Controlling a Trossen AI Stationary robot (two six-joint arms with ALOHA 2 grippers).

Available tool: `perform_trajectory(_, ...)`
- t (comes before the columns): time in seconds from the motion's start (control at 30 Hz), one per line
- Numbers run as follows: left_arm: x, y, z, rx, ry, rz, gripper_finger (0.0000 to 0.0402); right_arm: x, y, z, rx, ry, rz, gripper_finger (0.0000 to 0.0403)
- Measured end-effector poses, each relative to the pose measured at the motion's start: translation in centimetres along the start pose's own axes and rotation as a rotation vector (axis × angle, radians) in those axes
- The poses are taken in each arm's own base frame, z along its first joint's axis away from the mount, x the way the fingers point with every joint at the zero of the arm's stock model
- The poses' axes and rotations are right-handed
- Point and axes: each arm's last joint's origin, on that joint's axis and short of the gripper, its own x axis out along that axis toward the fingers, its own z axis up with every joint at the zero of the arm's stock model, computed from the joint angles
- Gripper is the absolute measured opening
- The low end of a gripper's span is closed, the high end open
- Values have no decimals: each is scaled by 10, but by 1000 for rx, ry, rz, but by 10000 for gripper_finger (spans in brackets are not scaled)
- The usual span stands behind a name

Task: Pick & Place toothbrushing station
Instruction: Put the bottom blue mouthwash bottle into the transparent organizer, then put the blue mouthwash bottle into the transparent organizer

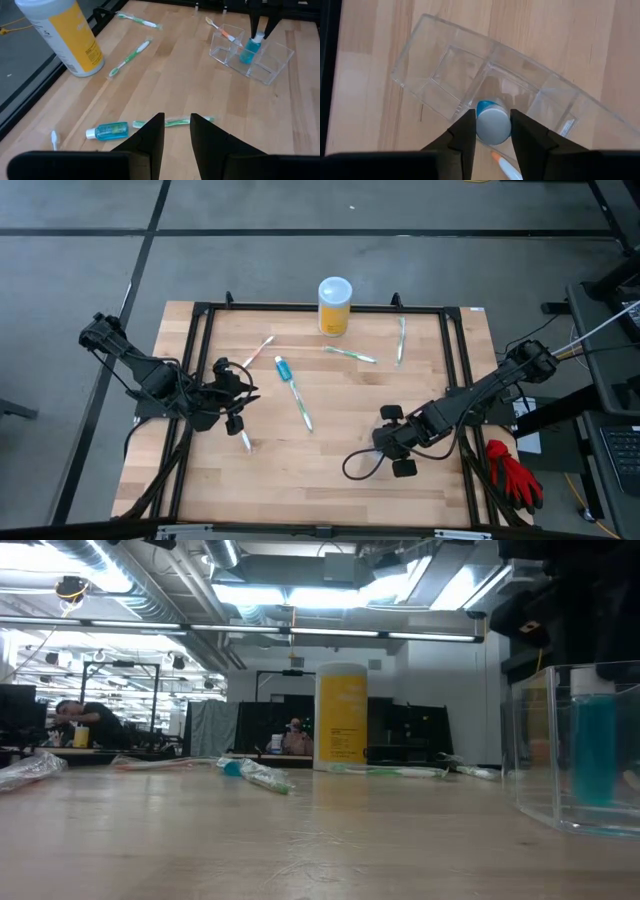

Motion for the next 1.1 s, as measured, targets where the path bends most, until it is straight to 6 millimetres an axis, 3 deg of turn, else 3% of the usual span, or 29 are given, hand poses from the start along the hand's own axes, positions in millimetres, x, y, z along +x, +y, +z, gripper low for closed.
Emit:
perform_trajectory(0.23, 0, 0, 0, -1, 0, 0, 90, 0, 0, 0, 25, 4, 7, 138)
perform_trajectory(0.67, 2, 2, 1, -12, 4, 9, 90, -20, -11, 1, 61, -50, 36, 137)
perform_trajectory(1.1, 3, 3, 2, -14, 6, 13, 90, -25, -17, 2, 75, -71, 31, 137)
